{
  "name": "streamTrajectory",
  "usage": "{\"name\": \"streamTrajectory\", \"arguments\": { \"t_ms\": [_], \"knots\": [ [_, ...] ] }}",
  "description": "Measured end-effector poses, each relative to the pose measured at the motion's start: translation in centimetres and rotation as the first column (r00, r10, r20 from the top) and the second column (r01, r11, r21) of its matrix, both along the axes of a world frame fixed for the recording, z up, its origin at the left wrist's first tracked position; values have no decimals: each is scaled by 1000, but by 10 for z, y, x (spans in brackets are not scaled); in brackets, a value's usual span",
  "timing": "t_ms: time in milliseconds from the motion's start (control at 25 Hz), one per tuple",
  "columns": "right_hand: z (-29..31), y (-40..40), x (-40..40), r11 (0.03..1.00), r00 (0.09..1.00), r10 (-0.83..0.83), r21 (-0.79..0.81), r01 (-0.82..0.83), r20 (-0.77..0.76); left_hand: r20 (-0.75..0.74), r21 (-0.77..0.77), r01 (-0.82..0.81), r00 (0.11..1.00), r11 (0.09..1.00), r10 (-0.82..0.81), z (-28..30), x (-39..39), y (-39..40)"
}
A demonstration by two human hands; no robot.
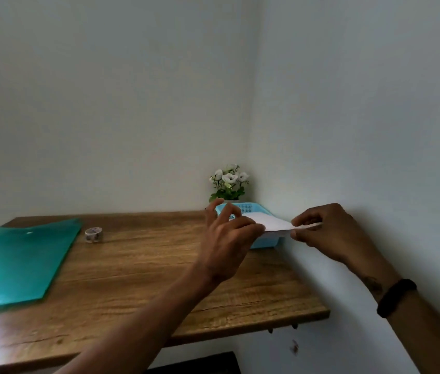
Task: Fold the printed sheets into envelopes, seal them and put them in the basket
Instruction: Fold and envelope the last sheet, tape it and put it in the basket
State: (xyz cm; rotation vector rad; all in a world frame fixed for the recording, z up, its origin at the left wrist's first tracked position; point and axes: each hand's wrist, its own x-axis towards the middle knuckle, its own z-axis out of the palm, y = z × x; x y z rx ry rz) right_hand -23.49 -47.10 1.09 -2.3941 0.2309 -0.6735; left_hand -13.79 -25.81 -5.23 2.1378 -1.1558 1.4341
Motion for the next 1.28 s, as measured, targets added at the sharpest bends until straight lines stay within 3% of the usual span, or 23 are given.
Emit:
{"name": "streamTrajectory", "arguments": {
  "t_ms": [120,360,440,520,600,680,720,840,960,1160,1280],
  "knots": [
    [-12,6,11,969,991,-58,-233,84,117,-54,-5,-16,998,1000,16,1,3,-5],
    [-19,20,22,812,967,-240,-530,246,82,-126,14,-6,992,1000,8,1,13,-8],
    [-21,28,22,778,962,-271,-580,240,35,-224,-24,1,975,1000,-6,-5,14,1],
    [-26,46,22,808,982,-182,-561,176,46,-366,-31,-150,922,988,129,-8,22,27],
    [-38,80,23,845,997,53,-535,-15,56,-565,26,-404,749,914,347,-12,39,70],
    [-54,118,30,837,957,269,-466,-286,-105,-755,144,-563,469,814,458,-14,55,120],
    [-65,136,38,817,923,324,-430,-384,-209,-795,180,-605,374,776,477,-16,63,145],
    [-83,163,81,800,864,317,-380,-465,-391,-802,234,-670,276,705,529,-22,91,201],
    [-81,173,123,817,891,193,-436,-377,-410,-762,306,-636,283,709,582,-38,123,221],
    [-87,174,171,883,912,130,-372,-285,-389,-754,176,-387,538,905,377,-42,160,173],
    [-94,170,202,906,919,89,-352,-235,-384,-753,133,-263,600,956,270,-34,181,118]
  ]
}}
